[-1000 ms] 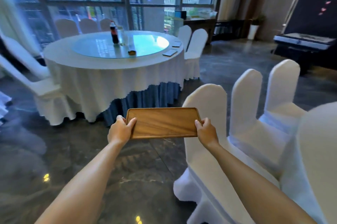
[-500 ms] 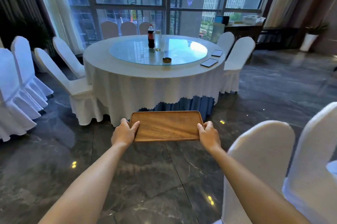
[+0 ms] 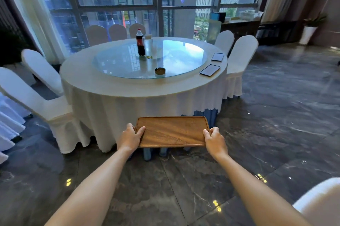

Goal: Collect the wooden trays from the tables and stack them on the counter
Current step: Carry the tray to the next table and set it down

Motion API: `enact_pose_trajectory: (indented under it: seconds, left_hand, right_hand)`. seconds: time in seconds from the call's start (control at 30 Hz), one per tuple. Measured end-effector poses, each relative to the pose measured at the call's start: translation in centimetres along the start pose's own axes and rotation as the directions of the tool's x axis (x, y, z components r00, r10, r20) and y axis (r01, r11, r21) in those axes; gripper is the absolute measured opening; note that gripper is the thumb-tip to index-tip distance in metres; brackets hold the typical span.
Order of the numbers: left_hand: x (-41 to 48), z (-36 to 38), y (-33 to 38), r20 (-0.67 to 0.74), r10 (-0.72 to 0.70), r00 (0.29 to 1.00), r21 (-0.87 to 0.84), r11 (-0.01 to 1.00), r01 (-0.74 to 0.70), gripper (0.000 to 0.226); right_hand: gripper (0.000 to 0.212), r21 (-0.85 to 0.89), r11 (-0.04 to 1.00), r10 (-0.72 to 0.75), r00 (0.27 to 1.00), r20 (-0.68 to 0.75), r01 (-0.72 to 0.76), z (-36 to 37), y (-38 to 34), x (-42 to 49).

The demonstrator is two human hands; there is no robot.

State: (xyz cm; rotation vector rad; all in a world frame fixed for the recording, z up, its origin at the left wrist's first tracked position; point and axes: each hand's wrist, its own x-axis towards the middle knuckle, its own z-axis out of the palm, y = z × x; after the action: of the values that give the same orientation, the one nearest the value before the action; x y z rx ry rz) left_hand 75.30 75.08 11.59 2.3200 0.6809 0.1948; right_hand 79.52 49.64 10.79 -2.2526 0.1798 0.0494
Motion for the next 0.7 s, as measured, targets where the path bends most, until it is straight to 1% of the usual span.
enact_pose_trajectory:
  seconds: [0.13, 0.4, 0.57, 0.63, 0.7]
  left_hand:
    - [8.0, 3.4, 2.7, 0.063, 0.059, 0.996, -0.039, 0.998, -0.057, 0.034]
    - [25.6, 7.6, 10.9, 0.15, 0.14, 0.979, -0.111, 0.986, -0.124, 0.036]
    - [33.5, 11.5, 16.5, 0.199, 0.207, 0.958, -0.023, 0.978, -0.206, 0.038]
    - [35.9, 13.8, 18.4, 0.225, 0.226, 0.948, -0.013, 0.973, -0.23, 0.042]
    - [38.2, 16.5, 20.3, 0.248, 0.237, 0.939, -0.013, 0.97, -0.241, 0.039]
  right_hand:
    - [0.038, -0.006, 0.999, 0.036, 0.998, -0.042, -0.037, 0.7, -0.9, 7.4]
    - [0.037, -0.016, 0.997, 0.076, 0.988, -0.136, -0.079, 1.2, -5.4, 23.8]
    - [0.037, -0.008, 0.991, 0.127, 0.969, -0.212, -0.132, 0.2, -5.9, 31.9]
    - [0.039, -0.017, 0.985, 0.164, 0.96, -0.229, -0.172, -0.3, -5.1, 34.7]
    - [0.04, -0.012, 0.979, 0.195, 0.951, -0.241, -0.204, -1.0, -4.1, 37.6]
